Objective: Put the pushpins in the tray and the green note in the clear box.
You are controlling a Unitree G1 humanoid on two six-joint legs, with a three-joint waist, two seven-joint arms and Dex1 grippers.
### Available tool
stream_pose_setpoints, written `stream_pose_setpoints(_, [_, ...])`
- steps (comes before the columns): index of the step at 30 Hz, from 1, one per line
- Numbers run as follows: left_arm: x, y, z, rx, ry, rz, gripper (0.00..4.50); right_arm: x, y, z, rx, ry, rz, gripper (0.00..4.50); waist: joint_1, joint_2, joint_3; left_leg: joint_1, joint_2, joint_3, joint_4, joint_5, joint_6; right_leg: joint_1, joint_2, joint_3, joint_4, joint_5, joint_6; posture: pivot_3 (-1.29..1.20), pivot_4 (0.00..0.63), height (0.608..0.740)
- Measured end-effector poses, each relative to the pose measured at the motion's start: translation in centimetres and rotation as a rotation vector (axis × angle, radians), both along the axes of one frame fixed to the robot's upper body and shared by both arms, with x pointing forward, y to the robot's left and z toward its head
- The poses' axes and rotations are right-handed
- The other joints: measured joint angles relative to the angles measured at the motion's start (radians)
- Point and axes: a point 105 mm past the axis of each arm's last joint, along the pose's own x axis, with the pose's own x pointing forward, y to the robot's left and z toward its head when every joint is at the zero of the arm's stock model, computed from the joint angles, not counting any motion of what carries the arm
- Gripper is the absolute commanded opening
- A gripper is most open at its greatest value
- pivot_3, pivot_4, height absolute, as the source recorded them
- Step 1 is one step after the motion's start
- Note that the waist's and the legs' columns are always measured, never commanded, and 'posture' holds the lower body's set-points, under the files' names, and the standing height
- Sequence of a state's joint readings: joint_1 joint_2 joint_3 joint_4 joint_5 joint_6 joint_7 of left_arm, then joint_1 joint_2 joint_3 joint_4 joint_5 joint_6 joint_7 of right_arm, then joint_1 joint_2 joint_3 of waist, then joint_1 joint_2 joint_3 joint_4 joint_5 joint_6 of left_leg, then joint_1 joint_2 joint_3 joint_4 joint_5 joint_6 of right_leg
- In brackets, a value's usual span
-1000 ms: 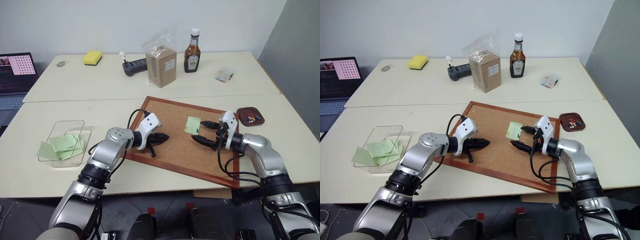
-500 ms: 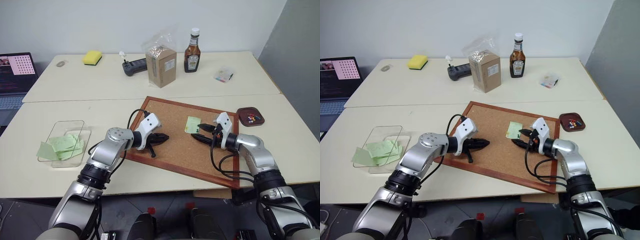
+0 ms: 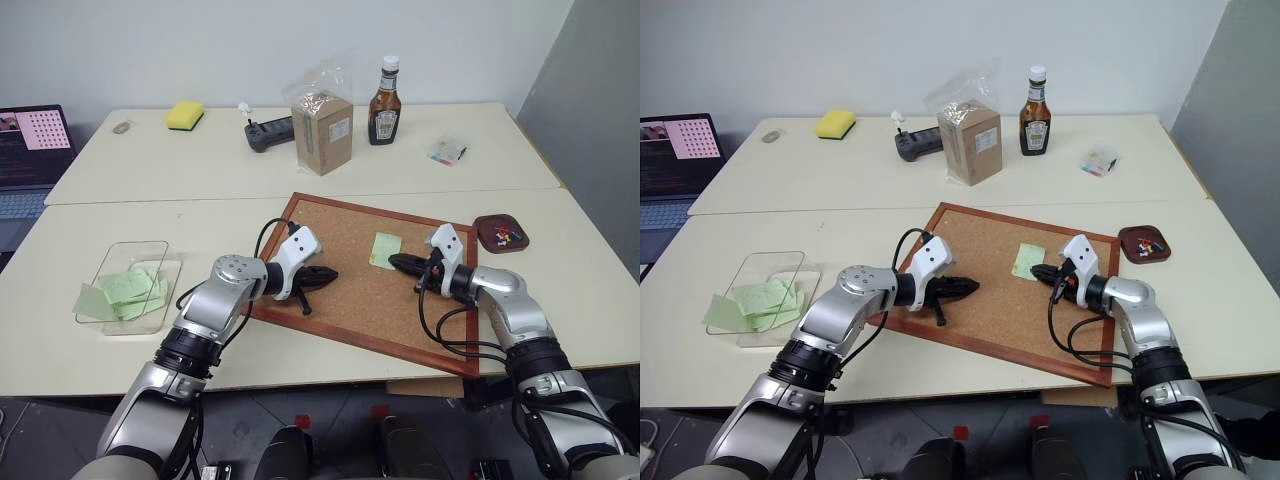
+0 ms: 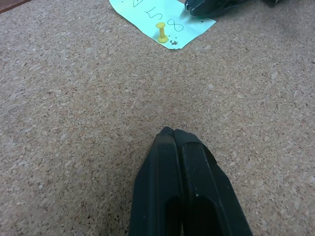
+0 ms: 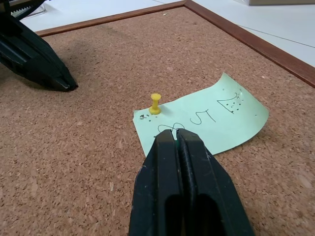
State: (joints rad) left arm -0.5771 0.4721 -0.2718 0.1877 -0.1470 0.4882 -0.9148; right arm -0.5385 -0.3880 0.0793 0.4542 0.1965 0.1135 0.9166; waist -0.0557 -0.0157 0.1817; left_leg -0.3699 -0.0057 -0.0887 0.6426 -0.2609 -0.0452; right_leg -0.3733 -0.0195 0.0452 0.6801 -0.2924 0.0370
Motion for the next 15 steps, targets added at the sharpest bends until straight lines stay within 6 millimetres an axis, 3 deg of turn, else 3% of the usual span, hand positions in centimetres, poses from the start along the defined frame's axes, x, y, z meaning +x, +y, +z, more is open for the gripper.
stream_pose_setpoints(6, [0.0, 0.1, -0.1, 0.006, 0.001, 0.006, 0.00, -0.1, 0.0, 0.4, 0.036, 0.005, 0.004, 0.01, 0.000, 0.000, 0.000, 0.000, 0.000, 0.000, 0.000, 0.000, 0.000, 0.000, 0.000, 0.000, 0.000, 0.000, 0.000, 0.00, 0.150, 0.740])
stream_pose_setpoints(10, [0.0, 0.1, -0.2, 0.012, -0.001, 0.007, 0.00, -0.5, 1.0, 3.7, 0.127, -0.075, 0.053, 0.01, 0.000, 0.000, 0.000, 0.000, 0.000, -0.001, 0.000, 0.000, 0.000, 0.000, 0.000, 0.000, 0.000, 0.000, 0.000, 0.00, 0.150, 0.740])
stream_pose_setpoints(15, [0.0, 0.1, -0.2, 0.015, -0.003, 0.007, 0.00, -0.4, 0.1, 4.7, 0.169, -0.062, 0.010, 0.01, 0.000, 0.000, 0.000, 0.000, 0.000, -0.002, 0.000, 0.000, 0.000, 0.000, 0.000, 0.000, 0.000, 0.000, 0.000, 0.00, 0.150, 0.740])
